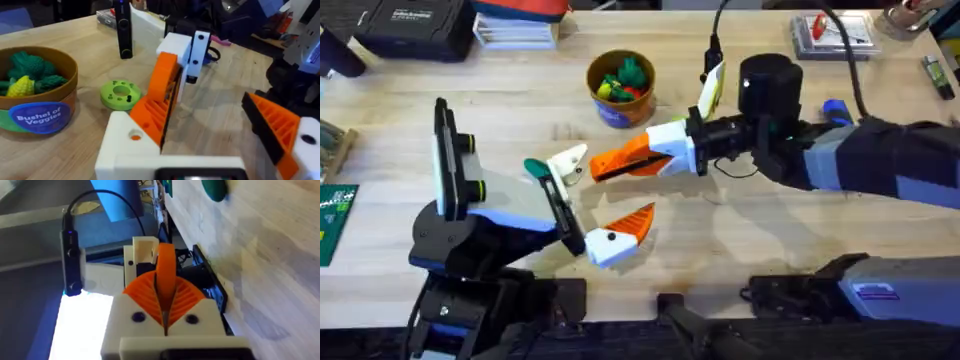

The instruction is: Pick up the gripper from the table and insert it into the empty holder that is missing its gripper. Then pick up a screw, insert it into the mounting hole, and use the screwdriver to tighten it. Finally, clean up the table by picking up the vegetable and placing it into the bucket.

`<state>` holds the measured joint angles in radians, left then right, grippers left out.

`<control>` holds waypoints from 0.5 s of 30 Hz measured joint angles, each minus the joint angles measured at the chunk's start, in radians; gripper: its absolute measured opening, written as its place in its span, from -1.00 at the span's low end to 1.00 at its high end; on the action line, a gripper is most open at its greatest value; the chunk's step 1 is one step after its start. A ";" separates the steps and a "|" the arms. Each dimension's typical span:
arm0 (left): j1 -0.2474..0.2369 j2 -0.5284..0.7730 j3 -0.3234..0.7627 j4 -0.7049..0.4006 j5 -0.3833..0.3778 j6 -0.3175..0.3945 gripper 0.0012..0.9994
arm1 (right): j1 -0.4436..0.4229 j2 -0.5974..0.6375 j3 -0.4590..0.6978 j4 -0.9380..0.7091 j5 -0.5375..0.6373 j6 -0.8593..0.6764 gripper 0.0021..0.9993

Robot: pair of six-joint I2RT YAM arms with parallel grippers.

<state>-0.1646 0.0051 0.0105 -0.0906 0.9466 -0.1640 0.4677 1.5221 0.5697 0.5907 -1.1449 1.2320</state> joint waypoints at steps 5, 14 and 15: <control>0.000 0.000 0.000 0.000 0.000 0.001 0.97 | 0.001 0.005 0.001 0.008 -0.031 0.032 -0.99; 0.000 0.000 0.000 -0.001 0.003 -0.001 0.97 | -0.035 0.005 0.013 0.023 -0.113 0.044 -0.99; 0.000 0.000 0.000 -0.001 0.003 -0.001 0.97 | -0.050 0.005 0.015 0.023 -0.119 0.044 -0.99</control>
<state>-0.1642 0.0051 0.0105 -0.0914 0.9497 -0.1654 0.4174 1.5272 0.5847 0.6140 -1.2635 1.2762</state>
